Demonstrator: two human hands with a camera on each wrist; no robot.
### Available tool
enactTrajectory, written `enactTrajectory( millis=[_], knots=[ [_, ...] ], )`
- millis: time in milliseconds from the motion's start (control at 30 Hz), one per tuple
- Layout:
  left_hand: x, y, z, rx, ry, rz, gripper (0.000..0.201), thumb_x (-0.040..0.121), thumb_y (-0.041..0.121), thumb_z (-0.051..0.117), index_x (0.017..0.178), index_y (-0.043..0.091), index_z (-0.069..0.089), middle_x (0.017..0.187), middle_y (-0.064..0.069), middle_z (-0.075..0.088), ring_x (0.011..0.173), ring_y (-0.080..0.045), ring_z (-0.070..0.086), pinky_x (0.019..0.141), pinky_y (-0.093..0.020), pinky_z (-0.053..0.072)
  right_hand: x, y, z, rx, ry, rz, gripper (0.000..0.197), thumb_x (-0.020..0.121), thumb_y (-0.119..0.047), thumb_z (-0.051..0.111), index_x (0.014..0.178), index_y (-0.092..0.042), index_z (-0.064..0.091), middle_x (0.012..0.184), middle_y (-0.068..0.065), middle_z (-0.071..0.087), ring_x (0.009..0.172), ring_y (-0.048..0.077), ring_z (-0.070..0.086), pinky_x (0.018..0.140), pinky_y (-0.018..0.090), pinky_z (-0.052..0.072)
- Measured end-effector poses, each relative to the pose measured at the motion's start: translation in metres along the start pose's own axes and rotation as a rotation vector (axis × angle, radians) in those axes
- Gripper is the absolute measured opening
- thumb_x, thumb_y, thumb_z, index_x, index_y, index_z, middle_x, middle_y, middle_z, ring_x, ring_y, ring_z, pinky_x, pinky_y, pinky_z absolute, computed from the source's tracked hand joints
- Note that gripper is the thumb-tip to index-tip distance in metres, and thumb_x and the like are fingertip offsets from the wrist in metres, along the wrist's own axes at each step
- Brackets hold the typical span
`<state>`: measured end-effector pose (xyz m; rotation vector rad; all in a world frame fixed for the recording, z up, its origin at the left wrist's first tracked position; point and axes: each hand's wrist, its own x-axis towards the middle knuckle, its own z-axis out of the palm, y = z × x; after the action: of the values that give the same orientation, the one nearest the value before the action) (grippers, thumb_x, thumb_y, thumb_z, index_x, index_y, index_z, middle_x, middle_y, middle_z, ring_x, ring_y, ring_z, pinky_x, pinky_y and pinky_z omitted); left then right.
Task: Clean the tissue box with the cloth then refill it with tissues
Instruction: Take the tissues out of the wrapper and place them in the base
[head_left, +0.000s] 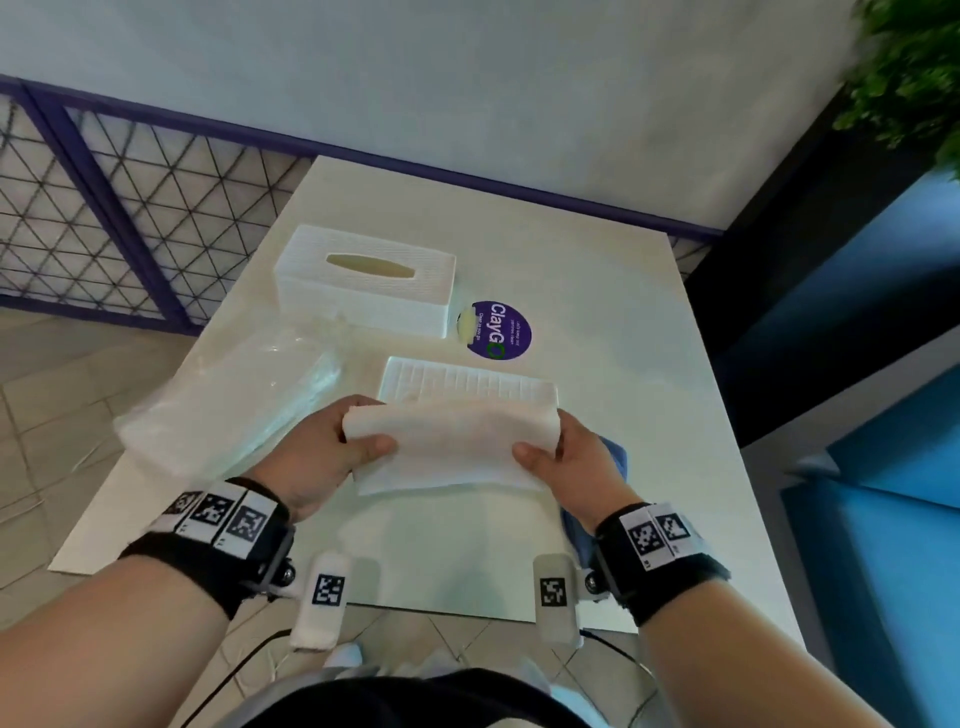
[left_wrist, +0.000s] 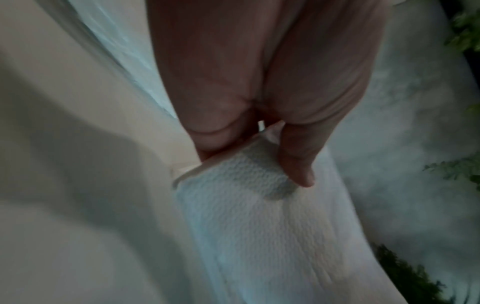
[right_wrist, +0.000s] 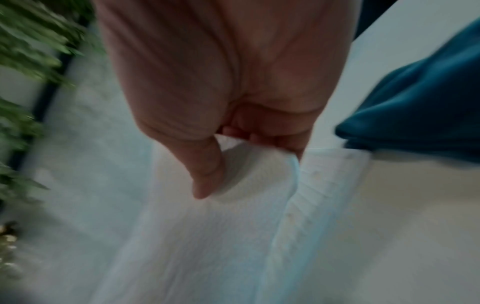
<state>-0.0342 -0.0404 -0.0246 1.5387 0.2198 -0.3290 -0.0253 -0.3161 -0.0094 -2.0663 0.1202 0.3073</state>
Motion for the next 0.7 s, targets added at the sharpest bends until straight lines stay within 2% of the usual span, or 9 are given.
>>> enactTrajectory(
  millis=[100, 167, 233, 300, 400, 433, 533, 600, 700],
  knots=[
    [-0.005, -0.017, 0.001, 0.101, -0.038, -0.003, 0.025, 0.083, -0.005, 0.066, 0.093, 0.017, 0.061, 0.090, -0.004, 0.062, 0.085, -0.019, 0.056, 0.070, -0.027, 0.045, -0.002, 0.024, 0.008, -0.102, -0.047, 0.024, 0.030, 0.080, -0.017, 0.075, 0.102, -0.023, 0.055, 0.086, -0.009, 0.062, 0.085, 0.013, 0.060, 0.074, 0.020, 0.048],
    [-0.006, -0.030, 0.004, 0.103, -0.038, -0.042, 0.031, 0.082, -0.011, 0.063, 0.093, 0.018, 0.060, 0.093, -0.007, 0.061, 0.088, -0.022, 0.055, 0.073, -0.030, 0.048, -0.004, 0.036, 0.014, -0.178, -0.076, 0.044, 0.032, 0.077, -0.015, 0.075, 0.099, -0.024, 0.054, 0.082, -0.010, 0.058, 0.081, 0.012, 0.057, 0.068, 0.016, 0.044],
    [-0.003, -0.042, 0.006, 0.111, -0.011, -0.061, 0.039, 0.079, -0.011, 0.066, 0.097, 0.022, 0.058, 0.096, -0.009, 0.062, 0.094, -0.025, 0.056, 0.081, -0.036, 0.051, -0.003, 0.045, 0.018, -0.203, -0.079, 0.065, 0.034, 0.076, -0.014, 0.075, 0.099, -0.025, 0.053, 0.082, -0.010, 0.057, 0.080, 0.011, 0.057, 0.068, 0.017, 0.044],
    [-0.001, -0.049, 0.009, 0.222, 0.033, -0.045, 0.041, 0.073, -0.002, 0.071, 0.098, 0.027, 0.057, 0.098, -0.006, 0.064, 0.097, -0.025, 0.057, 0.086, -0.038, 0.050, -0.001, 0.049, 0.020, -0.211, -0.070, 0.074, 0.032, 0.076, -0.014, 0.074, 0.098, -0.025, 0.053, 0.082, -0.008, 0.058, 0.080, 0.012, 0.057, 0.069, 0.018, 0.044],
    [0.006, -0.047, 0.012, 0.417, 0.118, -0.010, 0.030, 0.082, 0.005, 0.067, 0.104, 0.022, 0.056, 0.101, -0.006, 0.065, 0.100, -0.028, 0.057, 0.085, -0.037, 0.047, 0.003, 0.047, 0.018, -0.232, -0.067, 0.052, 0.026, 0.079, -0.017, 0.073, 0.096, -0.023, 0.054, 0.081, -0.009, 0.059, 0.081, 0.012, 0.058, 0.068, 0.018, 0.044],
    [0.010, -0.042, 0.012, 0.452, 0.145, 0.002, 0.029, 0.085, 0.008, 0.066, 0.109, 0.020, 0.055, 0.102, -0.006, 0.064, 0.100, -0.028, 0.057, 0.083, -0.035, 0.045, 0.007, 0.044, 0.015, -0.209, -0.060, 0.061, 0.025, 0.080, -0.018, 0.073, 0.098, -0.022, 0.056, 0.083, -0.009, 0.062, 0.082, 0.013, 0.060, 0.072, 0.020, 0.047],
    [0.030, -0.019, 0.014, 0.505, 0.168, 0.062, 0.034, 0.086, 0.020, 0.067, 0.117, 0.017, 0.053, 0.105, 0.000, 0.065, 0.098, -0.022, 0.060, 0.083, -0.034, 0.046, 0.027, 0.029, 0.004, -0.089, 0.031, 0.084, 0.026, 0.082, -0.018, 0.071, 0.106, -0.015, 0.060, 0.094, 0.002, 0.069, 0.087, 0.020, 0.066, 0.085, 0.036, 0.055],
    [0.048, 0.000, 0.018, 0.501, 0.206, 0.071, 0.038, 0.086, 0.025, 0.068, 0.119, 0.016, 0.053, 0.104, 0.000, 0.064, 0.096, -0.022, 0.061, 0.083, -0.034, 0.047, 0.044, 0.016, -0.003, -0.018, 0.097, 0.105, 0.029, 0.086, -0.014, 0.068, 0.113, -0.009, 0.059, 0.094, 0.005, 0.068, 0.086, 0.022, 0.066, 0.081, 0.039, 0.058],
    [0.074, 0.017, 0.022, 0.543, 0.240, 0.044, 0.047, 0.084, 0.029, 0.070, 0.124, 0.012, 0.053, 0.107, -0.003, 0.065, 0.096, -0.024, 0.061, 0.084, -0.033, 0.048, 0.068, 0.004, -0.008, 0.071, 0.135, 0.176, 0.042, 0.088, -0.012, 0.066, 0.127, -0.006, 0.051, 0.101, 0.010, 0.065, 0.091, 0.026, 0.067, 0.074, 0.041, 0.061]
  ],
)
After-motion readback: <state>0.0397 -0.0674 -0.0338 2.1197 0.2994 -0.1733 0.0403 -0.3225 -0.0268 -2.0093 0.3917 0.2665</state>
